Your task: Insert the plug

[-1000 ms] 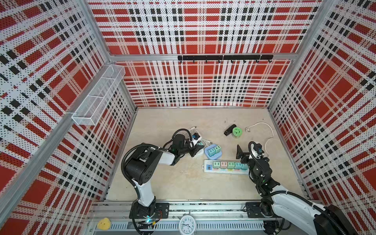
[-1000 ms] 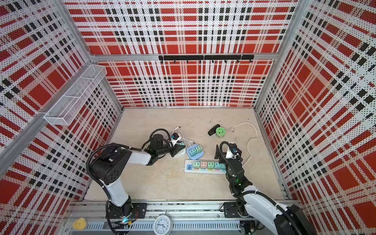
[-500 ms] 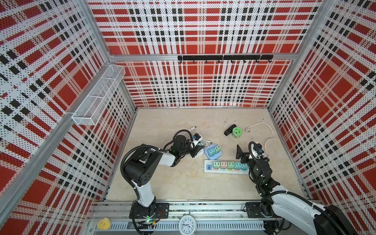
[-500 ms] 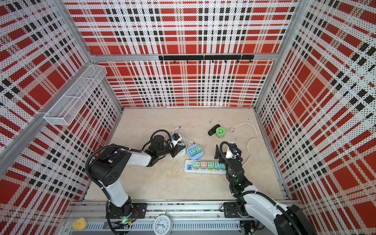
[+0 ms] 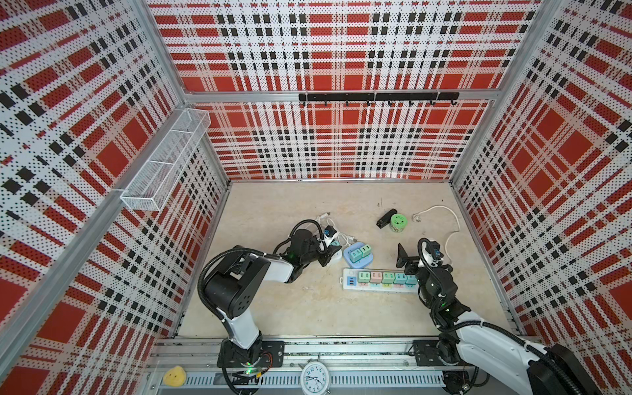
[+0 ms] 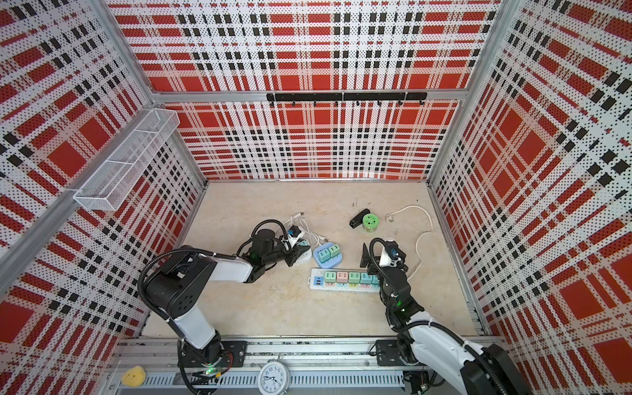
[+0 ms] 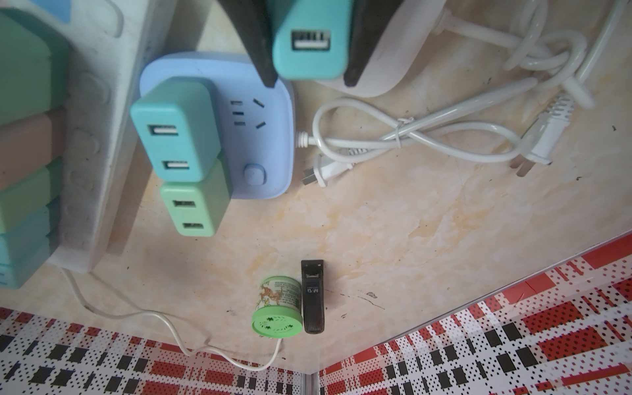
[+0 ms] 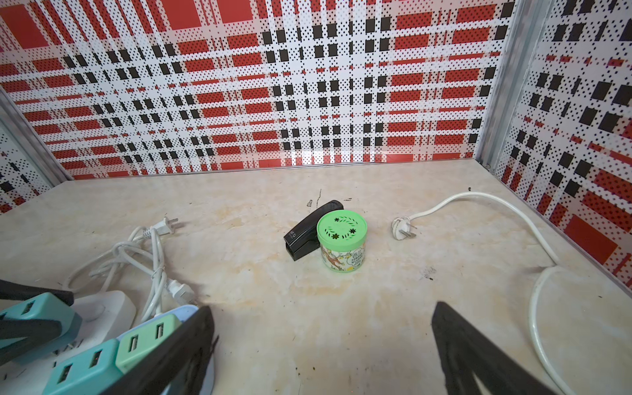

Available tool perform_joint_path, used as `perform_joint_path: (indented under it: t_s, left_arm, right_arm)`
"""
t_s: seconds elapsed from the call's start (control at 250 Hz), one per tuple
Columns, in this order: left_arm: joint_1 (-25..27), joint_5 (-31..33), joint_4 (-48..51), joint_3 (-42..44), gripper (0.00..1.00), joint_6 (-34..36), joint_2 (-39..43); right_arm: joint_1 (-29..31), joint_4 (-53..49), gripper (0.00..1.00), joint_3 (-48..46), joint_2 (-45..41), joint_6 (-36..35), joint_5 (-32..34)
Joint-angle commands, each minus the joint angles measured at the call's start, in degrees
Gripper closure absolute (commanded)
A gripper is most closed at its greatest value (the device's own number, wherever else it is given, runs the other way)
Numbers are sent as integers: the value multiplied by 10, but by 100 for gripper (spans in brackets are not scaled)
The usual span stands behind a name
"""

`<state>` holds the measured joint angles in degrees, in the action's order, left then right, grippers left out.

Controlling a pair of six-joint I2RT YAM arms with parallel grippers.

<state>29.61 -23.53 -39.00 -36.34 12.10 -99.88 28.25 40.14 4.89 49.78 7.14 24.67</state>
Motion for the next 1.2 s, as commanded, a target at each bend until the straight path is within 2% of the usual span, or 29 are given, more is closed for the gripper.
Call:
perform_joint_path:
  t_s: [0.0,0.664,1.013,1.197]
  left_arm:
    - [-1,4,13,6,100,-6,6]
    - [-1,-30,-2,0,100,11,-49]
    - [2,-5,-5,18,100,11,-12]
    - [2,33,-32,26,100,-8,-22]
  right_arm:
    - [-1,32,0,-7,-4,4,-4]
    - [-1,32,0,-8,-11,5,-5]
    - [-1,35,0,-6,-2,5,-3]
    - [-2,34,0,-7,-3,4,-3]
